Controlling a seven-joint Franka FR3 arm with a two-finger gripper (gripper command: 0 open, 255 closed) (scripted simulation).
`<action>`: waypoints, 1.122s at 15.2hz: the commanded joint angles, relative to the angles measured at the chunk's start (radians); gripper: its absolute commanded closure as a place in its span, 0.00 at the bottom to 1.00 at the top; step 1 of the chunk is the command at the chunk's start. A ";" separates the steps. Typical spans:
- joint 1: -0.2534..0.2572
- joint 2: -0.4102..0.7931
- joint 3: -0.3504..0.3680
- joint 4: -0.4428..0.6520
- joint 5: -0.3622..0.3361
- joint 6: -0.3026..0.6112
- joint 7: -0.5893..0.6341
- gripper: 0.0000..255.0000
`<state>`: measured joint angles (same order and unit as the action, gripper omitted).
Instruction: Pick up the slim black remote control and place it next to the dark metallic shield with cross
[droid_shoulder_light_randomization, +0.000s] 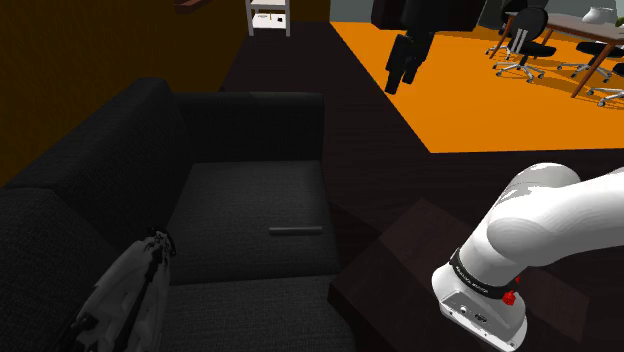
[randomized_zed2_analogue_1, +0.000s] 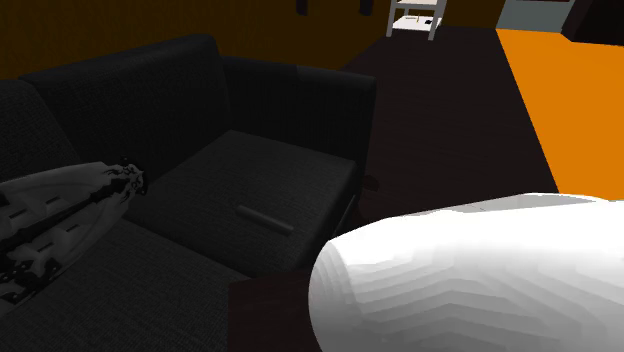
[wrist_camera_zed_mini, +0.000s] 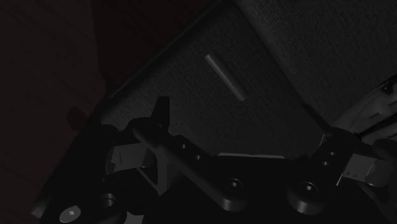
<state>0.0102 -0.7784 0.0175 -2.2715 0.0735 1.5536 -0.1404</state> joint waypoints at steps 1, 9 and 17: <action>0.000 0.000 0.000 0.000 0.000 0.000 0.000 0.00; 0.042 0.095 -0.008 -0.189 0.007 0.271 -0.114 0.00; 0.088 0.289 -0.014 -0.297 0.023 0.557 -0.232 0.00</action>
<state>0.0906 -0.5176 0.0025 -2.5492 0.0928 2.0635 -0.3577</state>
